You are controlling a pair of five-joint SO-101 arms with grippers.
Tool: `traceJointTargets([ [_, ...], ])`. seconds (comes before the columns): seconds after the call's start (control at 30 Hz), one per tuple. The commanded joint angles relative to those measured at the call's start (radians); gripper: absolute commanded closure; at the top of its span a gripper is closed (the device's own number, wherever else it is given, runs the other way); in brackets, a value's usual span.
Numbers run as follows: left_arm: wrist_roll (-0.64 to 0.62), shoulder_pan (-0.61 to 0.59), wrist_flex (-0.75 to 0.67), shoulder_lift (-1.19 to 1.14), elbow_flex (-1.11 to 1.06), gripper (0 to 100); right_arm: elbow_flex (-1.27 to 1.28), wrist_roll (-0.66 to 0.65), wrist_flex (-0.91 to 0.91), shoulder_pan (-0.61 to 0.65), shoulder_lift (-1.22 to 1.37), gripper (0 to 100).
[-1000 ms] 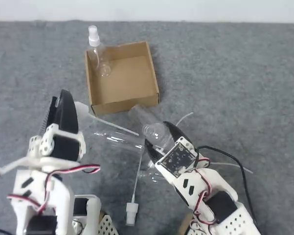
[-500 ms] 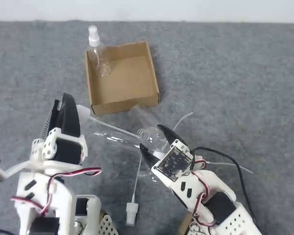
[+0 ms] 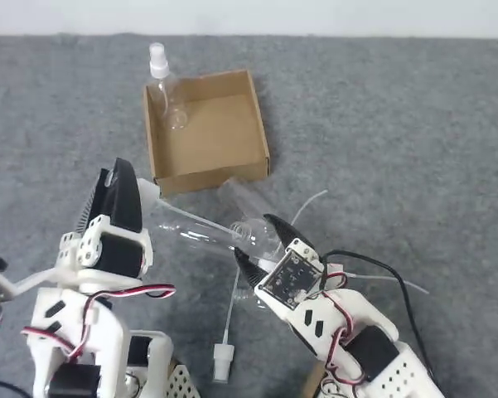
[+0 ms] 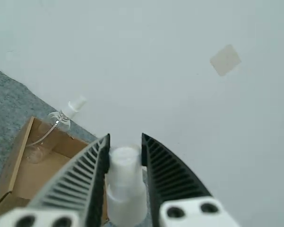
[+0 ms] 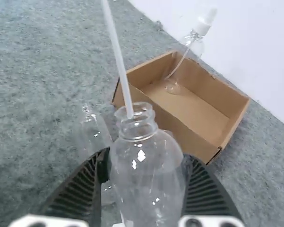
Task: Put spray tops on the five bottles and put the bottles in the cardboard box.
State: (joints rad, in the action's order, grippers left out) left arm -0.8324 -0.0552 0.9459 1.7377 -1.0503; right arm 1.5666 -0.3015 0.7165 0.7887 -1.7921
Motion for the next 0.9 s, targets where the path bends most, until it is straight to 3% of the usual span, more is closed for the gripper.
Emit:
traceJointTargets([
  [0.0,0.035,0.017,-0.023,0.008,0.004,99,-0.012,0.003,-0.019,0.022,-0.021,92.3],
  [0.63,0.123,0.015,-0.023,0.009,-0.005,99,-0.012,0.003,-0.016,0.018,-0.021,92.3],
  [0.87,0.110,-0.064,-0.044,0.009,-0.005,99,-0.012,0.003,-0.016,0.018,-0.021,92.3],
])
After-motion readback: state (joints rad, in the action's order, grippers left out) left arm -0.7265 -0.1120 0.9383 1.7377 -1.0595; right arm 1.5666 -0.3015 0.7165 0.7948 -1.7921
